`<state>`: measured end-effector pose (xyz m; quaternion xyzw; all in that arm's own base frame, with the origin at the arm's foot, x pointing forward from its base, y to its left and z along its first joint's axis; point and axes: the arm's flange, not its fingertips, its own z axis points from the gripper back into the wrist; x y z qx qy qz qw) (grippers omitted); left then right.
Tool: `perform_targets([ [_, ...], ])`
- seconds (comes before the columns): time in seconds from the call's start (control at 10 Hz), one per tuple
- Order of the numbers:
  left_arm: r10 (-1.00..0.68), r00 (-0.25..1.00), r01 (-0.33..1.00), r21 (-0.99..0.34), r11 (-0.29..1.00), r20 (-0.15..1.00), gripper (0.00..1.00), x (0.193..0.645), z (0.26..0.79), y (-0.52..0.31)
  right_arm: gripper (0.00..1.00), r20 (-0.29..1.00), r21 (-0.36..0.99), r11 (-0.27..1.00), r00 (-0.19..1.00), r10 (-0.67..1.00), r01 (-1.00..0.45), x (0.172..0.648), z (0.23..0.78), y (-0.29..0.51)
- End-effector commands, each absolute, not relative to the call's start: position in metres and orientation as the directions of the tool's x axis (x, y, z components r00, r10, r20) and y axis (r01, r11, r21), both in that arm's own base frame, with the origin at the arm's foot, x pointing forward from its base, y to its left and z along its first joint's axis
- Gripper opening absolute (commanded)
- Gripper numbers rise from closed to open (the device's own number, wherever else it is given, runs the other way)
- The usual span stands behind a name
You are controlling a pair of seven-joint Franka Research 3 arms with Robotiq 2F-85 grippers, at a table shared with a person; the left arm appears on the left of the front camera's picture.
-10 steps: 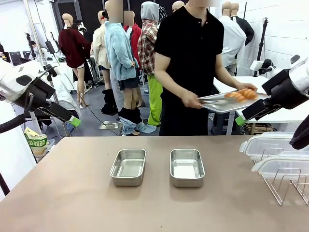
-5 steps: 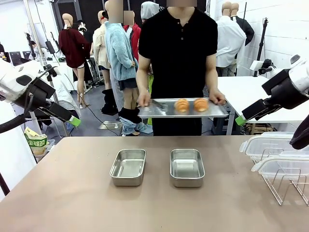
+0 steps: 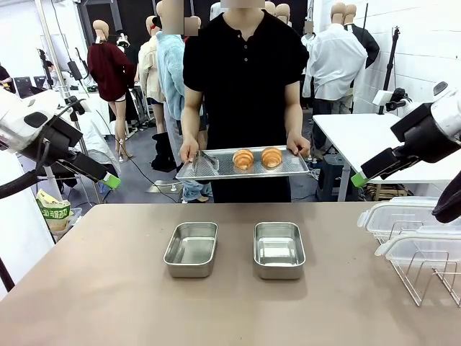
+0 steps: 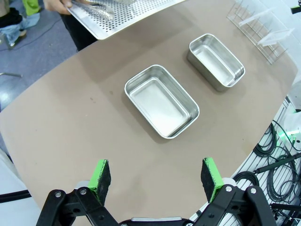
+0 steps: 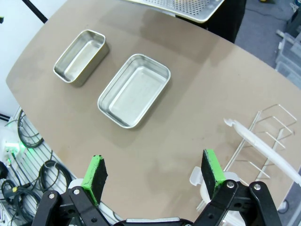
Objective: Place the bread in airtight containers.
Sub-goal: Lift both Airtight Container.
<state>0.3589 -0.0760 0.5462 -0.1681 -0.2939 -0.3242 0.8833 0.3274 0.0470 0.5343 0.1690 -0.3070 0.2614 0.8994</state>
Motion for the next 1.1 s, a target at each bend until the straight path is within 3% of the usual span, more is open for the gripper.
perform_targets([
  [0.0,-0.479,0.612,0.678,-0.107,0.727,0.629,1.00,0.3591,0.5466,-0.0747,1.00,0.642,0.161,0.797,0.675,0.364,-0.583,0.3282,0.5328,0.0480],
  [1.0,-0.479,0.612,0.678,-0.107,0.727,0.629,1.00,0.3591,0.5466,-0.0747,1.00,0.642,0.161,0.797,0.675,0.364,-0.583,0.3282,0.5328,0.0480],
])
